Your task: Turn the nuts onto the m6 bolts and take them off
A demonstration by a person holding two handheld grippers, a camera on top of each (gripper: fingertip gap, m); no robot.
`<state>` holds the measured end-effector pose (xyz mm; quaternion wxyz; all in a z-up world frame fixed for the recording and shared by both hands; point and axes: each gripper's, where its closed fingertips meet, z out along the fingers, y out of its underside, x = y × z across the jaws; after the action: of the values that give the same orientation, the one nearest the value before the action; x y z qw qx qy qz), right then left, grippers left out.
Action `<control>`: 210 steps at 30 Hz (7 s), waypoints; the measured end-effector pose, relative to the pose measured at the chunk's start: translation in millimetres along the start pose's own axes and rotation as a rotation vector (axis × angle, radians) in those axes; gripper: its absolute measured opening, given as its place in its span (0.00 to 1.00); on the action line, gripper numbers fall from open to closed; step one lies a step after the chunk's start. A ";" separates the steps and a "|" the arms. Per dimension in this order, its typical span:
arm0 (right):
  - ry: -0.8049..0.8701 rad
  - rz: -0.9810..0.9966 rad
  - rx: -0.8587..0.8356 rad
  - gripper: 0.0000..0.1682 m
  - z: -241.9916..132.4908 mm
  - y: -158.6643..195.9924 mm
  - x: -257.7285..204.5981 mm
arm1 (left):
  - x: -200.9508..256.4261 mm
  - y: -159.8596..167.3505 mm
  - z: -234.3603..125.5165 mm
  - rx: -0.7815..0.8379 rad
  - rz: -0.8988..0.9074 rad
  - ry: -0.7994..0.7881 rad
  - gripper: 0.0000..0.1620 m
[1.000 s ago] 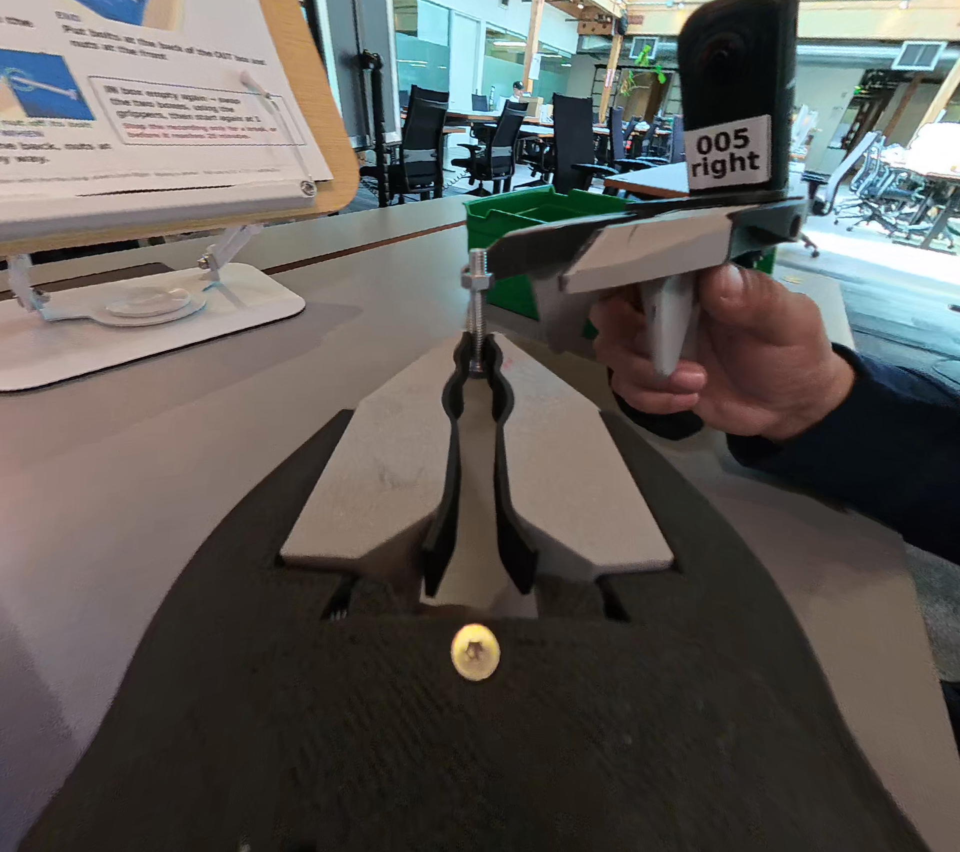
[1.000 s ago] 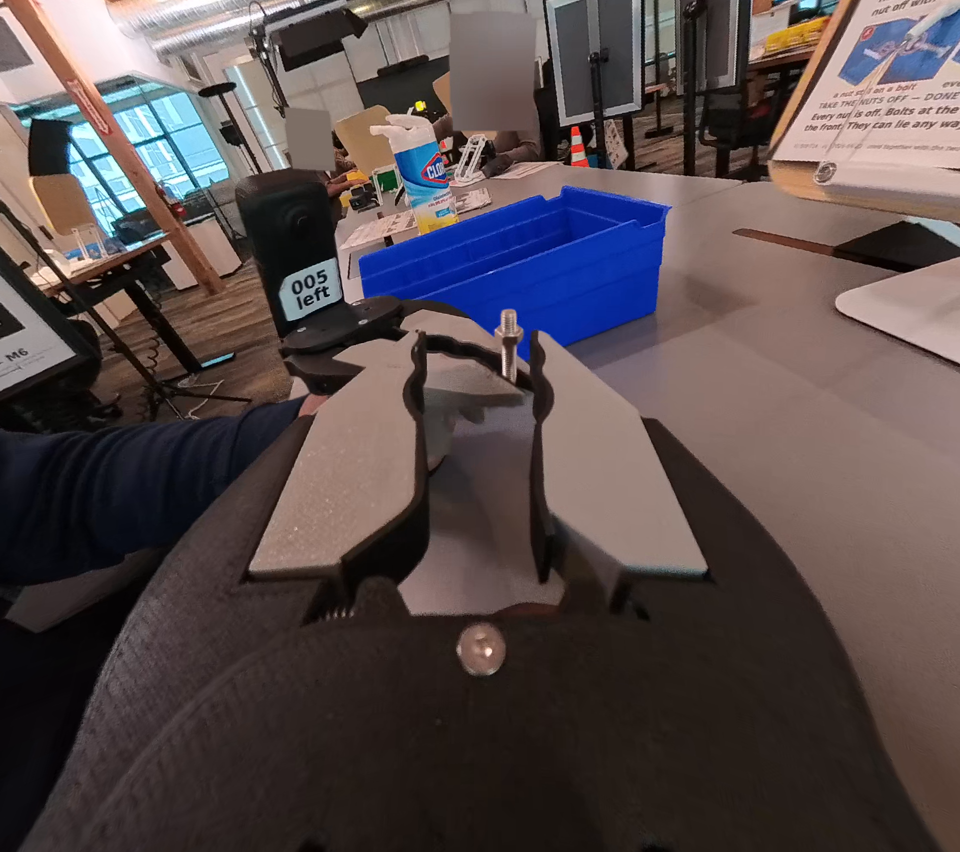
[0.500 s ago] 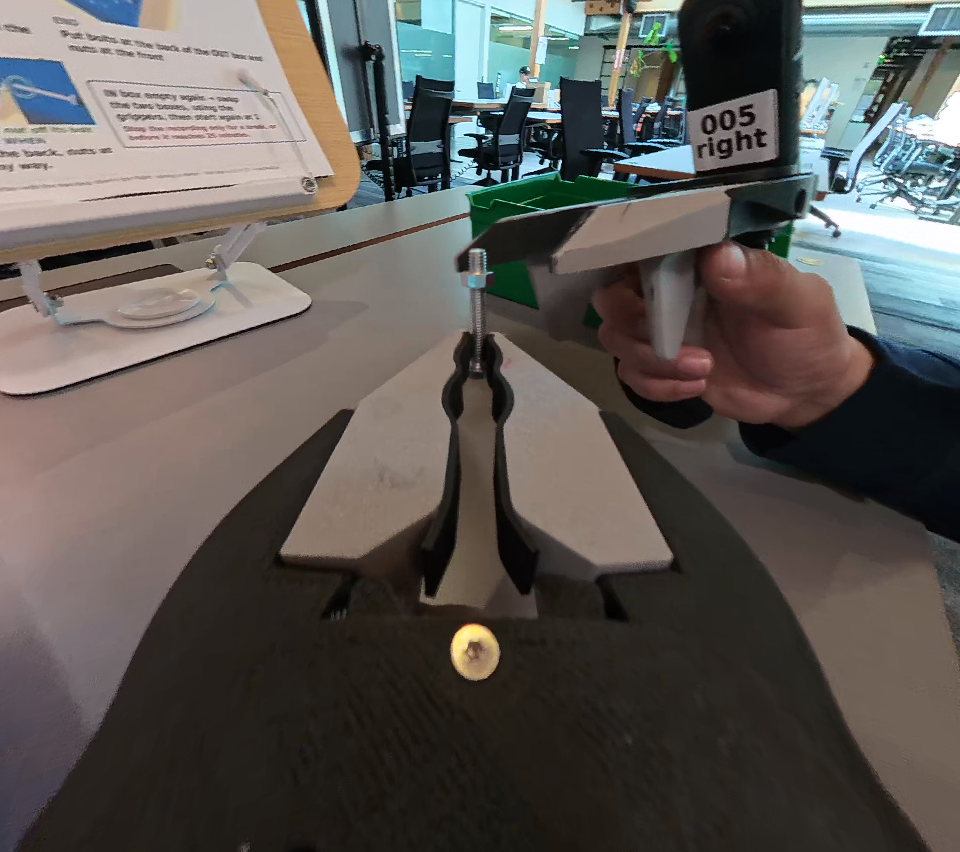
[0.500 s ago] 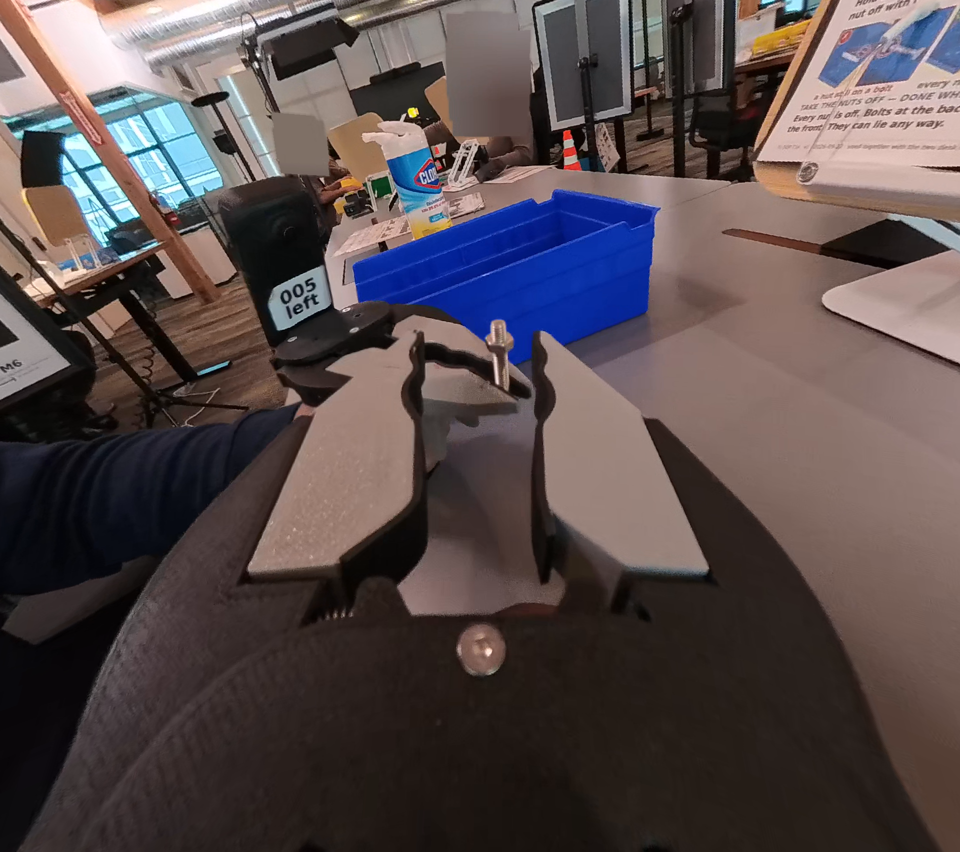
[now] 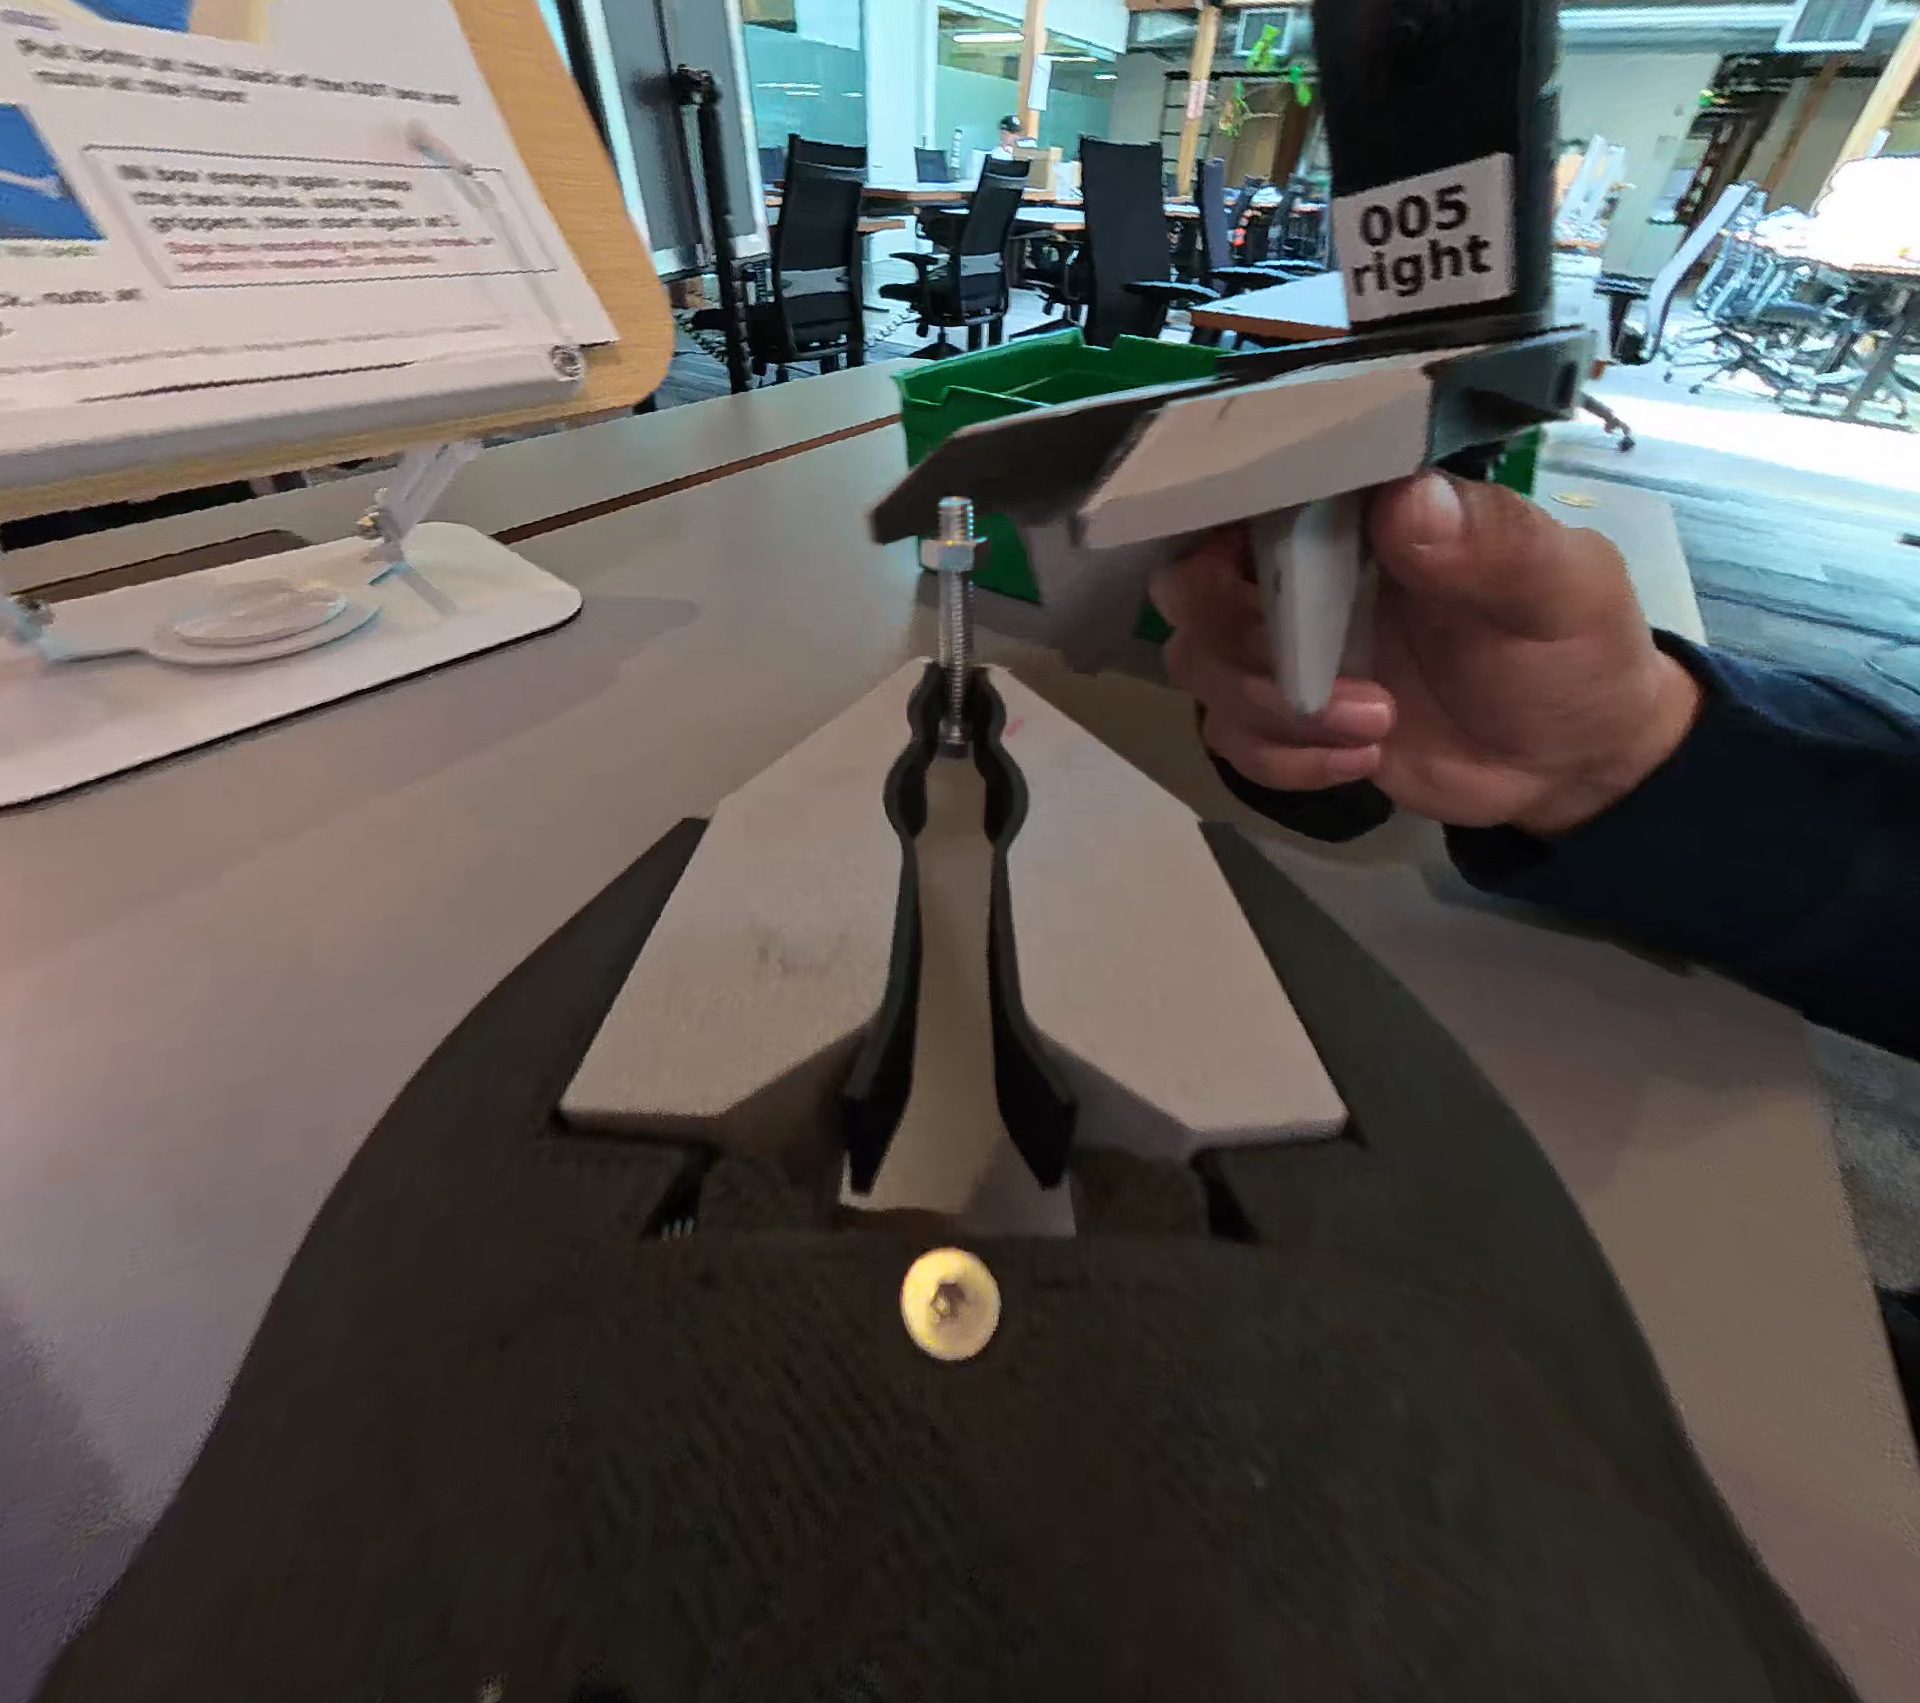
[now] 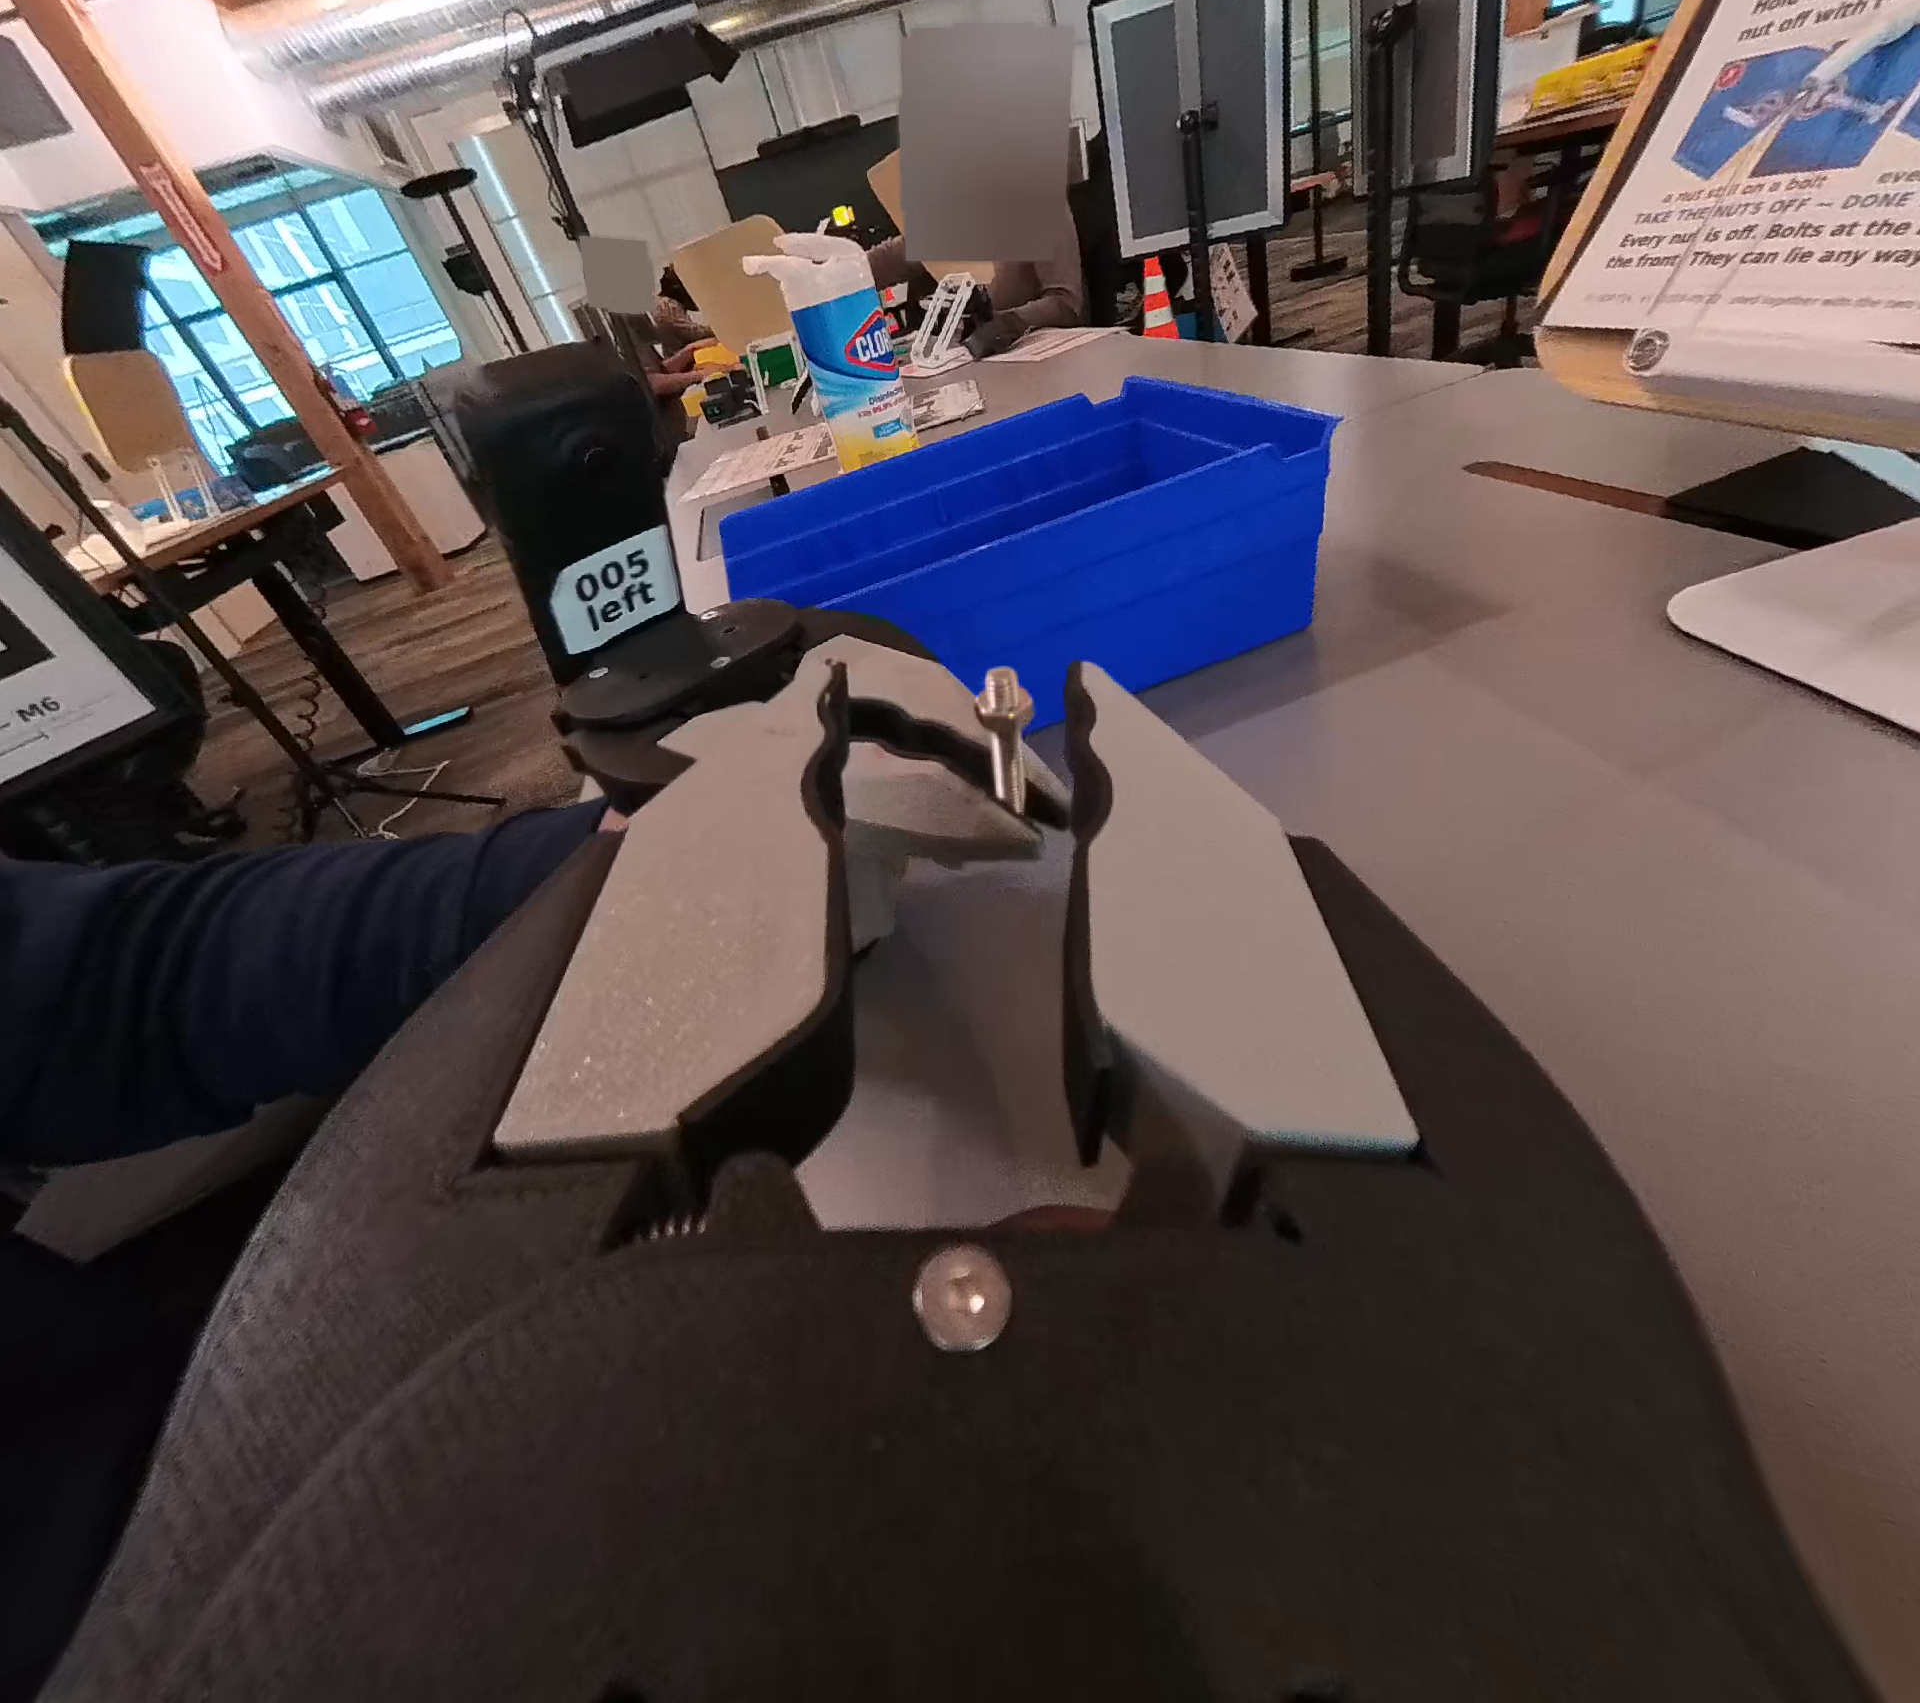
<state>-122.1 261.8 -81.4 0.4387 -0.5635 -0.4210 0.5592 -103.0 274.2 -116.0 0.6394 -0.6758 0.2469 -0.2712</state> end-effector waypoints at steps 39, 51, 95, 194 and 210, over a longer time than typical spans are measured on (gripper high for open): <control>-0.011 -0.045 -0.062 0.20 8.0 11.6 -4.9 | -1.1 9.3 2.8 -0.061 0.058 -0.036 0.01; 0.035 -0.055 -0.039 0.21 3.7 5.9 1.7 | 1.6 12.7 4.6 -0.078 0.068 -0.027 0.01; 0.067 -0.041 -0.119 0.04 7.6 20.2 7.0 | 5.1 19.4 7.6 -0.098 -0.023 0.035 0.02; 0.089 -0.089 -0.091 0.17 3.5 16.2 5.3 | -12.9 26.6 2.2 -0.167 0.014 -0.088 0.01; 0.070 -0.084 -0.084 0.19 4.7 15.8 2.8 | -10.9 26.3 3.1 -0.166 0.010 -0.078 0.01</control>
<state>-127.0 260.5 -97.3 0.4521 -0.5827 -0.4517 0.5020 -108.4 282.3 -142.9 0.5917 -0.7353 0.2467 -0.2199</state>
